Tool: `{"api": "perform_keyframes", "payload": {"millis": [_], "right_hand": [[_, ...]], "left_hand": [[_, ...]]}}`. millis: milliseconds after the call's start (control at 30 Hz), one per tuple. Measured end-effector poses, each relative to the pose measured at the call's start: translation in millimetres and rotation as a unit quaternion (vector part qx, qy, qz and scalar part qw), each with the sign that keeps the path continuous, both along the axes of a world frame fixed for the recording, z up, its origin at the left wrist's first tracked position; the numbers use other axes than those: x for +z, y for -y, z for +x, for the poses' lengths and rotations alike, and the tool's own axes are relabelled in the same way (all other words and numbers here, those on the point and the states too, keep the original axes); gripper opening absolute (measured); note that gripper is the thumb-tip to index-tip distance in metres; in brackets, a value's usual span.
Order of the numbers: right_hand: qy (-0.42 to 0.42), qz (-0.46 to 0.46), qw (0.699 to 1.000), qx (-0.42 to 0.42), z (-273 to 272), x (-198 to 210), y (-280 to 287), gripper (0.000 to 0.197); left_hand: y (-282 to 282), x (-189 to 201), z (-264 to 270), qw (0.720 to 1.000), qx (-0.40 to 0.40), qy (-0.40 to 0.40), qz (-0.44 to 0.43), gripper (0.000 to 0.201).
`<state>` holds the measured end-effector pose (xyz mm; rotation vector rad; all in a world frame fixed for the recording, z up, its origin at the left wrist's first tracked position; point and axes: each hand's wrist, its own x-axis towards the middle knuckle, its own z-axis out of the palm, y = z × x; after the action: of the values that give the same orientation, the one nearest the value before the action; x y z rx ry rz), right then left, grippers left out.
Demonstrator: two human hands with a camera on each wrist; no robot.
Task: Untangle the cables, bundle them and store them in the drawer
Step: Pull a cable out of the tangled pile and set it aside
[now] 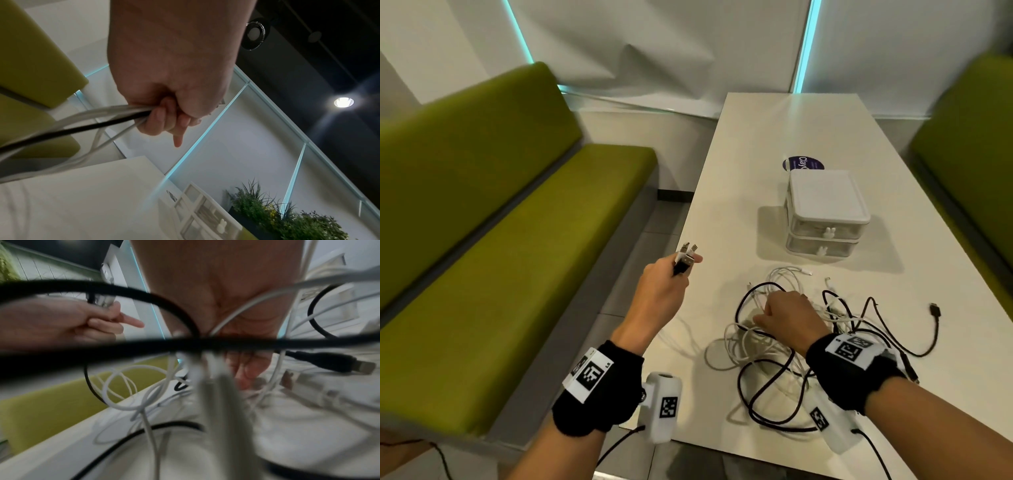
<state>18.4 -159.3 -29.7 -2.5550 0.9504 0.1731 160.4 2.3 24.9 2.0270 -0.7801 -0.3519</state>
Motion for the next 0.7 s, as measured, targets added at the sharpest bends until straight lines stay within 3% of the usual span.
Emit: {"api": "perform_keyframes", "payload": {"millis": [33, 167, 233, 367, 433, 533, 700], "right_hand": [[-0.012, 0.000, 1.000, 0.004, 1, 0, -1, 0.034], [-0.028, 0.013, 1.000, 0.007, 5, 5, -2, 0.011], [-0.020, 0.029, 0.999, -0.009, 4, 7, 0, 0.019], [0.052, 0.069, 0.994, -0.062, -9, 19, 5, 0.036], [0.117, 0.112, 0.982, -0.098, -18, 29, 12, 0.031], [0.202, 0.111, 0.965, -0.125, -31, 46, 21, 0.005], [0.251, 0.053, 0.961, -0.099, -54, 62, 20, 0.006]], "left_hand": [[1, 1, -3, 1.000, -0.004, -0.005, -0.004, 0.029], [6, 1, -13, 1.000, -0.021, -0.013, -0.006, 0.029], [9, 2, -19, 0.999, -0.036, -0.010, -0.006, 0.028], [18, -1, -27, 0.998, -0.047, -0.043, -0.008, 0.027], [22, 0, -29, 0.998, -0.050, -0.049, -0.005, 0.027], [29, 7, -37, 0.996, -0.057, -0.071, -0.025, 0.033], [42, 23, -58, 0.987, -0.078, -0.125, -0.068, 0.048]]}}
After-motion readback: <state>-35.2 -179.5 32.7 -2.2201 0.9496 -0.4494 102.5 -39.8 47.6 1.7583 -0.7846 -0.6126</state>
